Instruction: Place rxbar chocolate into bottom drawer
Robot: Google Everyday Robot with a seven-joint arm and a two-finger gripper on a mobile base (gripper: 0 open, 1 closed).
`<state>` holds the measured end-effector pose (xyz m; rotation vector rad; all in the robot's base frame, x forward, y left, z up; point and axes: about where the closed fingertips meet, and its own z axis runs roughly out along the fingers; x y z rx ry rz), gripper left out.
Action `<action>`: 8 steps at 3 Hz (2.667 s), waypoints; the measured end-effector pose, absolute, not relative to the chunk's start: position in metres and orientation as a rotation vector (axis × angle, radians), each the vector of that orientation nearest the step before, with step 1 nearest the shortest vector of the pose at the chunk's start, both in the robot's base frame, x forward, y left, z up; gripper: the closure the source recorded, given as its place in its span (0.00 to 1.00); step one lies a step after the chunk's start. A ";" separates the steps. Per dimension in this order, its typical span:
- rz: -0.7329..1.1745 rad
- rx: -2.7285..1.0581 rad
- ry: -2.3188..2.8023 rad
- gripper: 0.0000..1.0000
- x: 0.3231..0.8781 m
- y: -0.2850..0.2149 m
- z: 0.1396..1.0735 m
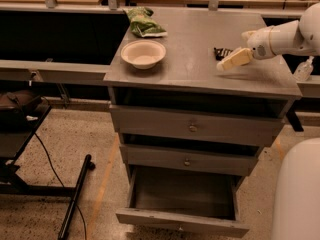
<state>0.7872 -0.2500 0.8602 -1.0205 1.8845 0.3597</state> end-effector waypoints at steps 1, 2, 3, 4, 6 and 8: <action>0.374 -0.978 1.912 0.15 0.795 -0.255 0.844; 0.368 -0.954 1.939 0.38 0.799 -0.261 0.833; 0.367 -0.955 1.946 0.61 0.800 -0.261 0.831; 0.367 -0.956 1.946 0.84 0.800 -0.260 0.835; 0.367 -0.956 1.946 1.00 0.800 -0.260 0.836; 0.368 -0.957 1.946 1.00 0.800 -0.260 0.836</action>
Offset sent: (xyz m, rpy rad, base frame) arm 0.0154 -0.0253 -0.0330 0.0124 0.0536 -0.0960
